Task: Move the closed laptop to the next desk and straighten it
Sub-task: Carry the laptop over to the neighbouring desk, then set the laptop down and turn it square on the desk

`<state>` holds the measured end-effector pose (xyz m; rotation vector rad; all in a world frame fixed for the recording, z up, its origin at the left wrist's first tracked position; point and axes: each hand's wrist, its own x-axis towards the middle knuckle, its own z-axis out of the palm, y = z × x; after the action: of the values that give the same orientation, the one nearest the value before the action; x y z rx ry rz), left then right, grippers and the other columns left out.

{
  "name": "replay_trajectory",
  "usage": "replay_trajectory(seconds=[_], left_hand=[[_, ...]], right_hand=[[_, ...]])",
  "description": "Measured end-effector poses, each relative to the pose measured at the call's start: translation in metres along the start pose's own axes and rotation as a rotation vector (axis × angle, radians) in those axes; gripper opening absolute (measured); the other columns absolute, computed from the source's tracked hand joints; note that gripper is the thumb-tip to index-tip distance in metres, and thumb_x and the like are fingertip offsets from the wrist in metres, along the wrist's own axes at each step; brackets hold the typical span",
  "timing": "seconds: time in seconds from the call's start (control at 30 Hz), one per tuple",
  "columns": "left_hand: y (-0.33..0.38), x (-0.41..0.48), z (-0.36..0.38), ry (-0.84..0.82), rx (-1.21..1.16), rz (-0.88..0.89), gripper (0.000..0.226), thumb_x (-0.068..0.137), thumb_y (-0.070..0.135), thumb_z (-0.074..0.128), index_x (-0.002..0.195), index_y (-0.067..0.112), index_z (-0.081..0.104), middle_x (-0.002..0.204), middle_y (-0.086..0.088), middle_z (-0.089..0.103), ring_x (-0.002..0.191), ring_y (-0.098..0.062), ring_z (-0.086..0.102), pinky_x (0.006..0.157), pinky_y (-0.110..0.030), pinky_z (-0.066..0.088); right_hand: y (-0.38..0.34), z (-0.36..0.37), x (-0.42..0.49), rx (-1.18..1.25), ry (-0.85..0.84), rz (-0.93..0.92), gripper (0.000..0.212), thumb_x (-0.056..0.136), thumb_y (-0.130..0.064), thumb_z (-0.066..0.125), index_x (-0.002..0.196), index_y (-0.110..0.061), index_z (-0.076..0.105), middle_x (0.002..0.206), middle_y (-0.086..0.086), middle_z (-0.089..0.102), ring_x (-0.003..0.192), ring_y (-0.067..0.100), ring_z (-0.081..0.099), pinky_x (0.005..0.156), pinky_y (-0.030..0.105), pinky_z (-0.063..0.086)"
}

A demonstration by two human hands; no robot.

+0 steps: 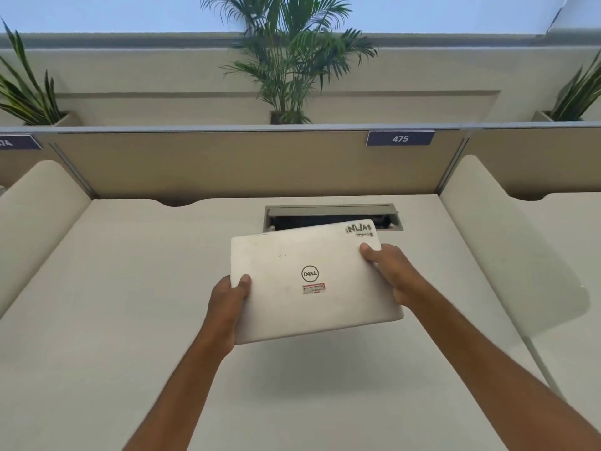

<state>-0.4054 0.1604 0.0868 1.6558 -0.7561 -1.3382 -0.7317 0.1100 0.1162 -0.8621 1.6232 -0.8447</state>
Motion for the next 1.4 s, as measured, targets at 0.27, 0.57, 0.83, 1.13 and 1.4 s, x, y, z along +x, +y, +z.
replay_trajectory(seconds=[0.27,0.57,0.83,1.13,1.4], left_hand=[[-0.048,0.029,0.030,0.141,0.047,0.027,0.021,0.104,0.034,0.062,0.114,0.026,0.080,0.117,0.007,0.080,0.109,-0.021,0.071,0.088,-0.038,0.054],[-0.088,0.047,0.046,0.048,0.129,-0.068,0.016,0.102,0.026,0.065,0.102,0.023,0.080,0.109,-0.002,0.079,0.093,-0.018,0.064,0.080,-0.036,0.047],[-0.103,0.062,0.060,0.073,0.210,-0.128,0.024,0.097,0.015,0.063,0.082,0.001,0.051,0.086,-0.005,0.050,0.079,-0.024,0.042,0.065,-0.033,0.028],[-0.103,0.076,0.070,0.097,0.372,-0.251,0.041,0.096,0.032,0.064,0.100,-0.006,0.050,0.114,-0.024,0.050,0.079,-0.023,0.045,0.074,-0.035,0.046],[-0.095,0.081,0.071,0.115,0.471,-0.275,0.063,0.080,0.051,0.056,0.121,0.005,0.072,0.139,-0.012,0.052,0.132,-0.038,0.055,0.106,-0.052,0.056]], right_hand=[[0.078,-0.004,0.043,-0.016,0.160,0.063,0.025,0.104,-0.034,0.062,0.107,-0.012,0.075,0.106,0.008,0.082,0.104,0.039,0.077,0.095,0.051,0.061],[0.141,0.005,0.062,-0.086,0.300,0.113,0.024,0.103,-0.029,0.061,0.096,-0.010,0.074,0.104,0.008,0.079,0.087,0.027,0.067,0.075,0.037,0.049],[0.160,0.008,0.072,-0.259,0.385,0.108,0.019,0.099,-0.030,0.072,0.099,-0.012,0.072,0.097,0.001,0.073,0.094,0.028,0.069,0.081,0.041,0.054],[0.160,0.008,0.080,-0.357,0.421,0.110,0.021,0.097,-0.031,0.074,0.098,-0.010,0.075,0.095,0.002,0.075,0.092,0.029,0.069,0.080,0.039,0.054],[0.166,0.011,0.087,-0.352,0.448,0.100,0.022,0.094,-0.029,0.078,0.099,-0.008,0.072,0.108,0.010,0.072,0.092,0.028,0.063,0.077,0.034,0.044]])
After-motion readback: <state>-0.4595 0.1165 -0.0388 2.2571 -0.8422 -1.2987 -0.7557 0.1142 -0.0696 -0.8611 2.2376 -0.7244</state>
